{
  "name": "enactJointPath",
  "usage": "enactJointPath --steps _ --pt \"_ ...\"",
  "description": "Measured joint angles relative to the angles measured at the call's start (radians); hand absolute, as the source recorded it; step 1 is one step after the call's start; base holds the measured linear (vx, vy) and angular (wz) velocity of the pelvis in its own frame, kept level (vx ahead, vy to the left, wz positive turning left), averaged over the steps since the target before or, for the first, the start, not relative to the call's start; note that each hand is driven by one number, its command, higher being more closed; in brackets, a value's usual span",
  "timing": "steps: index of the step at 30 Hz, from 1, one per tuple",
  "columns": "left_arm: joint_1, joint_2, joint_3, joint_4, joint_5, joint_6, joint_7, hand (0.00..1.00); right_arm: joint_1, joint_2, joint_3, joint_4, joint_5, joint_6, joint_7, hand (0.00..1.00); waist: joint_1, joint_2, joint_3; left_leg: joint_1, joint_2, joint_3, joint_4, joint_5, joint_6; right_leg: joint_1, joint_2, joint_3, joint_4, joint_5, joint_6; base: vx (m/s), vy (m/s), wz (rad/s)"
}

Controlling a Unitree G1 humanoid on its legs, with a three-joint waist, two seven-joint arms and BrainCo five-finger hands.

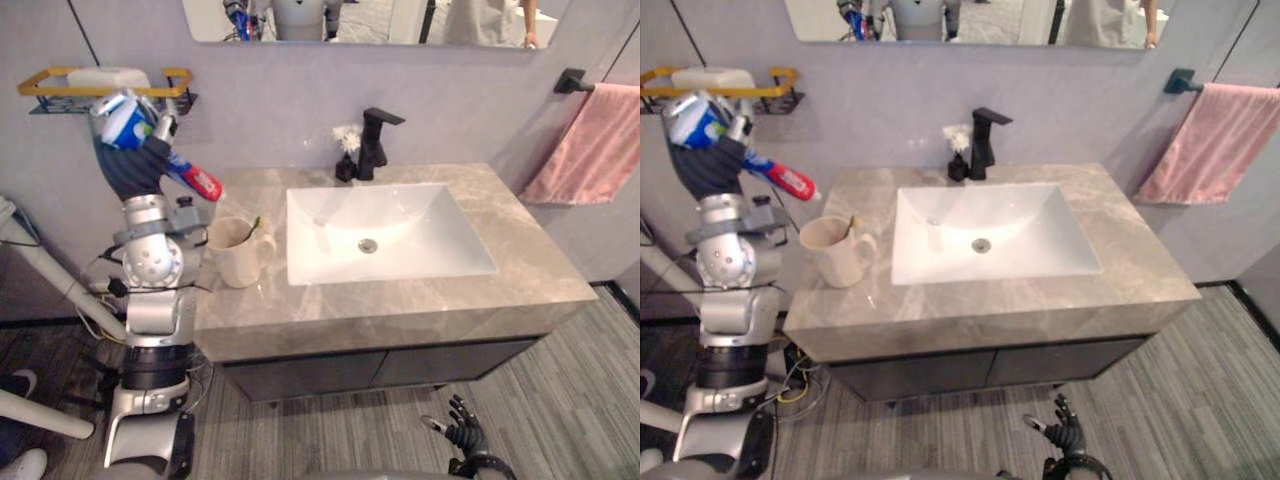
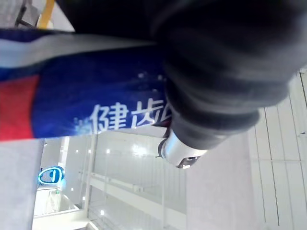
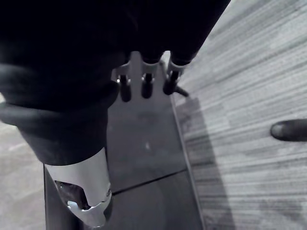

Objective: Organize washtable

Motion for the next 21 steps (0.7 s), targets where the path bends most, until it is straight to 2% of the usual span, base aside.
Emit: enactJointPath --steps 12,16,21 --pt "0.083 -0.007 0.016 0.038 0.028 0.018 -0.024 1.00 0.007 -0.013 0.000 0.009 -0.003 0.000 0.001 0.00 0.000 -0.011 0.005 0.001 0.002 0.000 -0.001 0.000 0.000 0.000 0.002 0.002 0.002 -0.004 -0.005 -0.01 -0.004 0.00" --pt "0.100 -0.034 0.015 0.040 0.029 0.026 -0.038 1.00 0.008 -0.013 0.000 0.009 -0.009 0.000 0.001 0.00 0.000 -0.011 0.005 0.002 0.002 0.000 -0.004 0.000 0.000 0.000 0.002 0.002 0.002 -0.004 -0.005 0.00 0.000 0.00" --pt "0.104 -0.034 0.009 0.132 0.036 0.040 -0.045 1.00 0.005 -0.013 0.000 0.009 -0.011 0.000 0.001 0.00 -0.003 -0.012 0.005 0.007 0.002 0.005 -0.006 0.000 0.000 0.001 0.003 0.003 0.000 -0.004 -0.006 0.00 0.000 -0.01"
